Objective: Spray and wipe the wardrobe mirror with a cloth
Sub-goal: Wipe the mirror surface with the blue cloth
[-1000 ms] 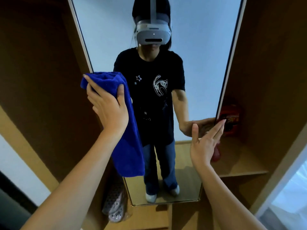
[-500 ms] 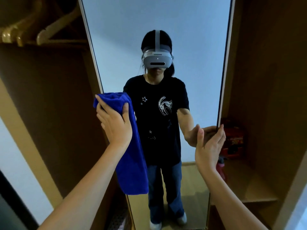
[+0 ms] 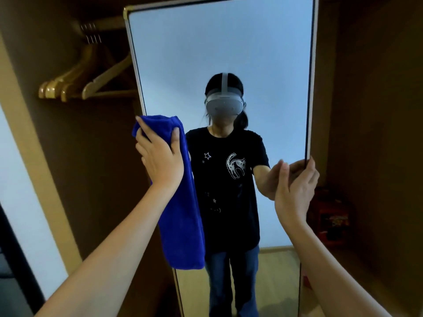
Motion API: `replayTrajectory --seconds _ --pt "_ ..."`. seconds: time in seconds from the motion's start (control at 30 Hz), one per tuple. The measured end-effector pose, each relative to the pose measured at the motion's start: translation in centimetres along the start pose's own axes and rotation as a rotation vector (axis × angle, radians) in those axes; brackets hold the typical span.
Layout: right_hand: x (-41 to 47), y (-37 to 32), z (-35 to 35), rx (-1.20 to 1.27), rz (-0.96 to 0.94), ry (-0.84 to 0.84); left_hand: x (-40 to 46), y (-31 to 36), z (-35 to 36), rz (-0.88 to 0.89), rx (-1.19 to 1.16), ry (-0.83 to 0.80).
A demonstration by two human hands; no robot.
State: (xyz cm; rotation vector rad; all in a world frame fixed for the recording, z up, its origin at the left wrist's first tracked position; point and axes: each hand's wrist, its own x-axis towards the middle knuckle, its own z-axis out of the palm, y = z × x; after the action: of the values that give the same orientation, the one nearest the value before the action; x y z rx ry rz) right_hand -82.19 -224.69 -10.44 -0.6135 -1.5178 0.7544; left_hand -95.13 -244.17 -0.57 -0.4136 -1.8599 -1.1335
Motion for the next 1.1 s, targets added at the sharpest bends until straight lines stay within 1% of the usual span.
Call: replayTrajectory --seconds 0.17,0.3,0.43,0.53,0.7,0.93,1.1 --pt "1.4 -1.5 0.1 0.016 -0.023 0.027 -1.5 -1.0 -0.1 -0.018 -0.028 -0.023" --pt "4.4 -4.3 0.2 -0.041 -0.121 0.087 -1.4 -0.8 -0.2 -0.007 -0.041 -0.03" --pt "7.4 -7.2 0.7 -0.045 -0.166 0.116 -0.5 0.0 -0.4 0.002 -0.063 -0.025" --pt "8.5 -8.5 1.0 -0.04 -0.175 0.133 1.9 1.1 -0.7 0.025 -0.056 -0.015" --pt "8.7 -8.4 1.2 -0.066 -0.172 0.134 5.4 2.9 -1.2 0.079 -0.052 0.016" --pt "8.6 -8.2 1.0 -0.064 -0.194 0.123 2.8 1.1 -0.3 0.039 -0.075 0.025" --pt "8.6 -8.3 1.1 -0.062 -0.192 0.115 3.9 1.3 -0.6 0.06 -0.113 0.041"
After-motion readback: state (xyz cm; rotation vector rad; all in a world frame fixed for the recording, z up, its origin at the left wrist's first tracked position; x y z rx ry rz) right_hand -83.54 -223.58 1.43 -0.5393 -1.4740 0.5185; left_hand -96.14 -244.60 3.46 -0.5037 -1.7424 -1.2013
